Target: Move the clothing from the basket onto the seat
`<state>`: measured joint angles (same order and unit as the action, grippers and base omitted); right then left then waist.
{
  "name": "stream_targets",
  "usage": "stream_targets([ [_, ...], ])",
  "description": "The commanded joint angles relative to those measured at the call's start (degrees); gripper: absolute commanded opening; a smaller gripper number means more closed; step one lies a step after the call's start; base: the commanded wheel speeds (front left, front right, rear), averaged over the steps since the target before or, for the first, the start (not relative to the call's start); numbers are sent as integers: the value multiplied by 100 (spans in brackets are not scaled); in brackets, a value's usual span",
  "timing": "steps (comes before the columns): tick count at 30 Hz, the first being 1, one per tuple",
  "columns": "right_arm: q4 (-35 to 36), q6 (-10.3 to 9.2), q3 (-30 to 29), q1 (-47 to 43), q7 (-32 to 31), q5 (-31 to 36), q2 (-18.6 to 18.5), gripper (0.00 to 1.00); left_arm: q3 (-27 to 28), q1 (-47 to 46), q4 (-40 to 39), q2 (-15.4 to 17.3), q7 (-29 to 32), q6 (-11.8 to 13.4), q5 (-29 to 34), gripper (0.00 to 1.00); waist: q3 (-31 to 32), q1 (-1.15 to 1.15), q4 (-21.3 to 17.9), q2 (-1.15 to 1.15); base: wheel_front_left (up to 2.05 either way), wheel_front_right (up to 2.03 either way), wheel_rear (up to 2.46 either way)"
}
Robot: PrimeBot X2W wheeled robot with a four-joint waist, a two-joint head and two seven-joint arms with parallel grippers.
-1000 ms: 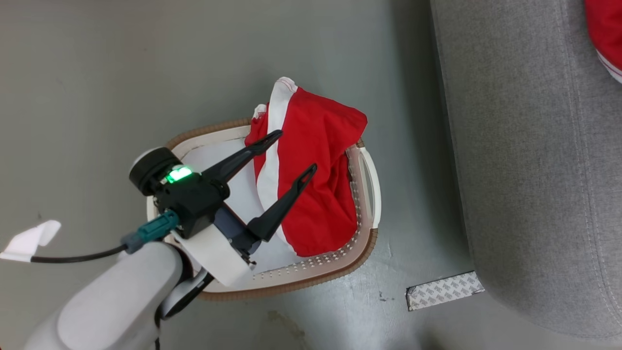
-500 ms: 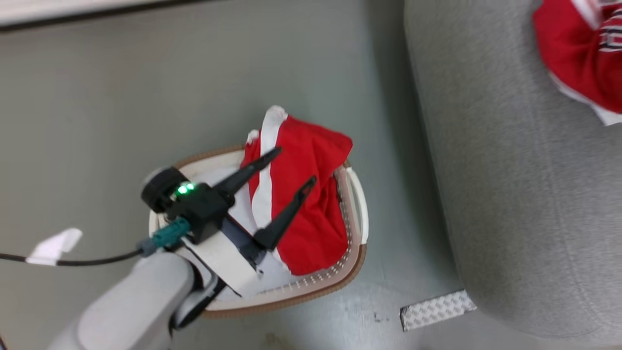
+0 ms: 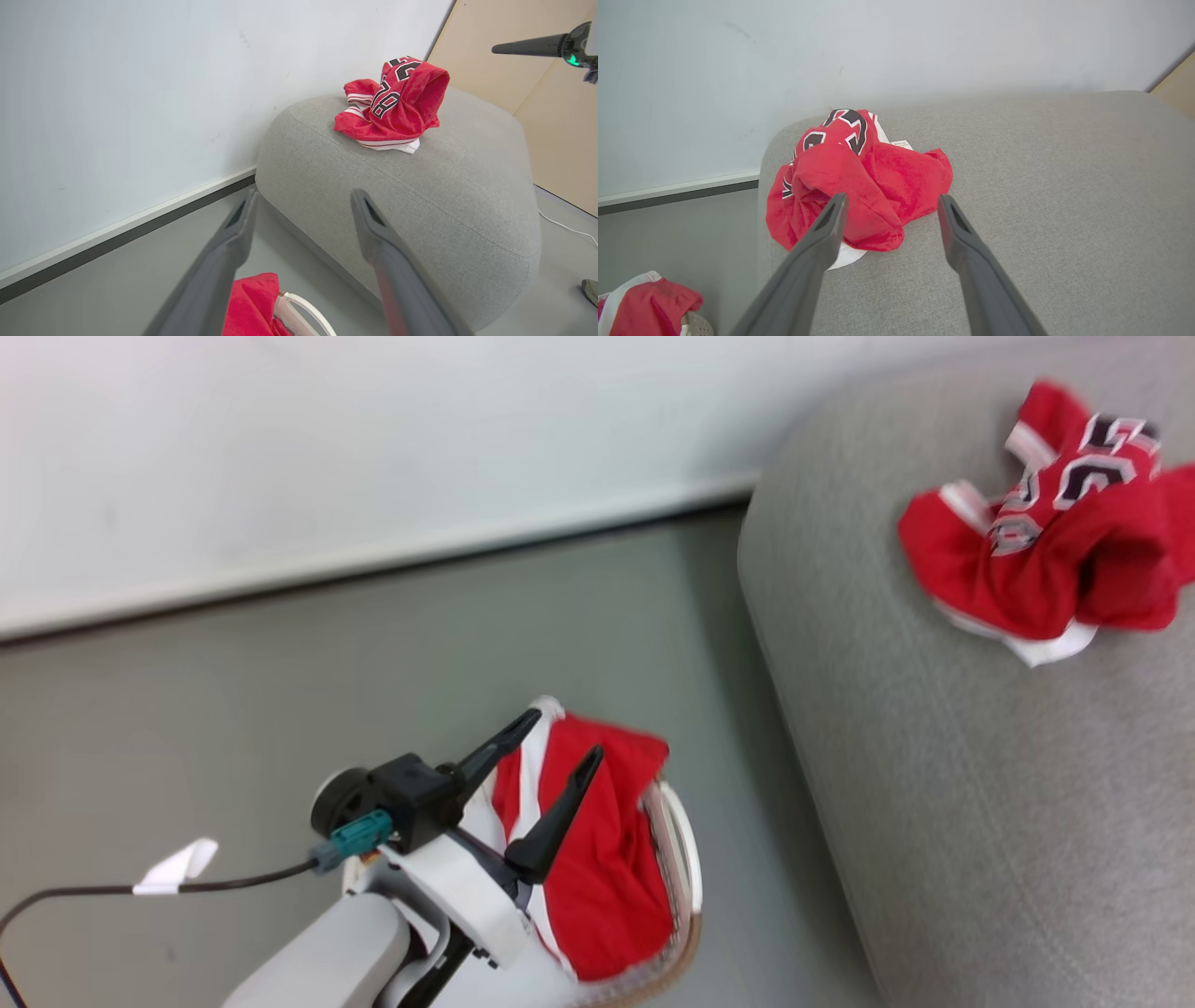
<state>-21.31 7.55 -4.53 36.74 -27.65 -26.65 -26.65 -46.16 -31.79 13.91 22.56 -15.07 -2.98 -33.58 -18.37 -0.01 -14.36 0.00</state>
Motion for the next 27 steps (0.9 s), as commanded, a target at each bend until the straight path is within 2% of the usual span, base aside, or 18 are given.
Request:
stream_targets([
  [1,194,-12,98,-212,30,-178,-147,100,119,169,67,-75,-8,32,-62,100,729,1,145,0,0,0,0],
  [7,703,-12,393,-536,162,-592,-302,100,561,483,191,-232,-7,158,-62,100,1280,1,349,0,0,0,0],
  [9,986,-12,570,-708,344,-731,-267,100,927,695,239,-256,-6,300,-46,100,1531,1,468,0,0,0,0],
  [17,1535,-12,801,-1173,1198,-770,-4,100,1677,1072,216,-239,-7,484,169,100,1836,1,830,0,0,0,0],
  [22,1794,-12,837,-1801,1939,-500,406,100,2211,1418,150,-318,-9,499,252,100,1898,1,1014,0,0,0,0],
  [27,1672,-11,621,-2480,2543,-278,1108,100,2885,1904,95,-515,-8,554,344,100,1948,1,1063,0,0,0,0],
])
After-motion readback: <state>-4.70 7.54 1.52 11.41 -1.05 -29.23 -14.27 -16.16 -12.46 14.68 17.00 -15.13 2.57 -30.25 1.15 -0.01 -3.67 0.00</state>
